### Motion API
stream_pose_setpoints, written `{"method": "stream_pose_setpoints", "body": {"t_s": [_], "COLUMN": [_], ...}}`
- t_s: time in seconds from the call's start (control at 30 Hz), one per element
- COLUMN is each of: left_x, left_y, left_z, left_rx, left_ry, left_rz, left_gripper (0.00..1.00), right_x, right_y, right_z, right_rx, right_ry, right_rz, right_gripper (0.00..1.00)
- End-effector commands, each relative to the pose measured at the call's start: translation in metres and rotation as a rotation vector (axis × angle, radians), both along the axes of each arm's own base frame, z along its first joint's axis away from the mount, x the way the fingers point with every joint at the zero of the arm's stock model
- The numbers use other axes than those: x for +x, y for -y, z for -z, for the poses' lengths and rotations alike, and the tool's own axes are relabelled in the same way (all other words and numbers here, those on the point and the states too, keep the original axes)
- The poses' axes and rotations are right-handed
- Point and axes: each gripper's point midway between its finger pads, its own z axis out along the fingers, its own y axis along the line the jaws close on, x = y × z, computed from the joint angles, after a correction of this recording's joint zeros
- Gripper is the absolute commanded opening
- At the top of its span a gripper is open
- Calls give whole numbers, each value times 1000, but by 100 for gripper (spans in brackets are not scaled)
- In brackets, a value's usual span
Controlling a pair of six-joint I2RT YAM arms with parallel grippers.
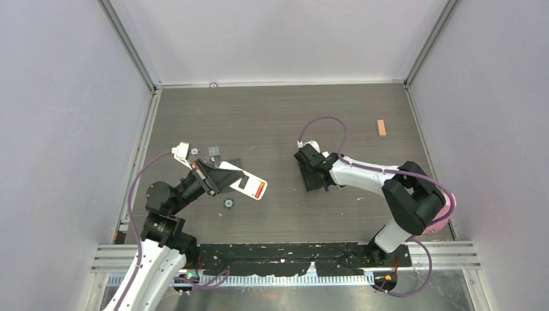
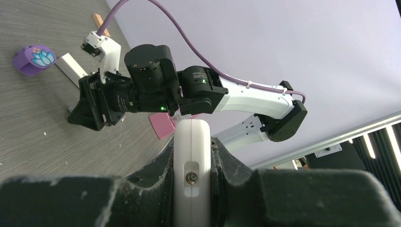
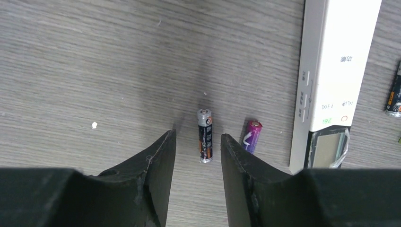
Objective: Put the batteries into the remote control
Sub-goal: Pick up the battery from the center of the board.
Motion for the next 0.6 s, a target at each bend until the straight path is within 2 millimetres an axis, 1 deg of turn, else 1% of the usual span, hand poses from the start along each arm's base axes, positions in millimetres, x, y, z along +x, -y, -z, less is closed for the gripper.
{"method": "stream_pose_setpoints", "body": {"t_s": [0.0, 0.1, 0.23, 0.3, 0.4, 0.47, 0.57], "left_x": [2, 2, 2, 3, 4, 3, 3], "left_y": [-2, -1, -1, -1, -1, -1, -1], "left_z": [-10, -9, -8, -7, -6, -6, -6], "left_rx": [-12, -8, -4, -3, -2, -3, -9], "left_ry": [57, 52, 53, 50, 46, 45, 41], "left_rz": [-14, -12, -10, -11, -11, -11, -11], "left_gripper": [0, 0, 0, 0, 0, 0, 0], "right_x": [26, 30, 31, 30, 26, 24, 21], "right_y": [-7, -7, -4, -2, -1, 0, -2], "right_z": [-12, -8, -4, -1, 1, 0, -3], "right_rx": [12, 23, 36, 50, 74, 91, 122], "right_ry": [87, 87, 68, 54, 32, 28, 26], "right_rz": [5, 9, 22, 28, 40, 49, 57], "right_gripper": [44, 43, 38, 34, 21, 14, 10]}}
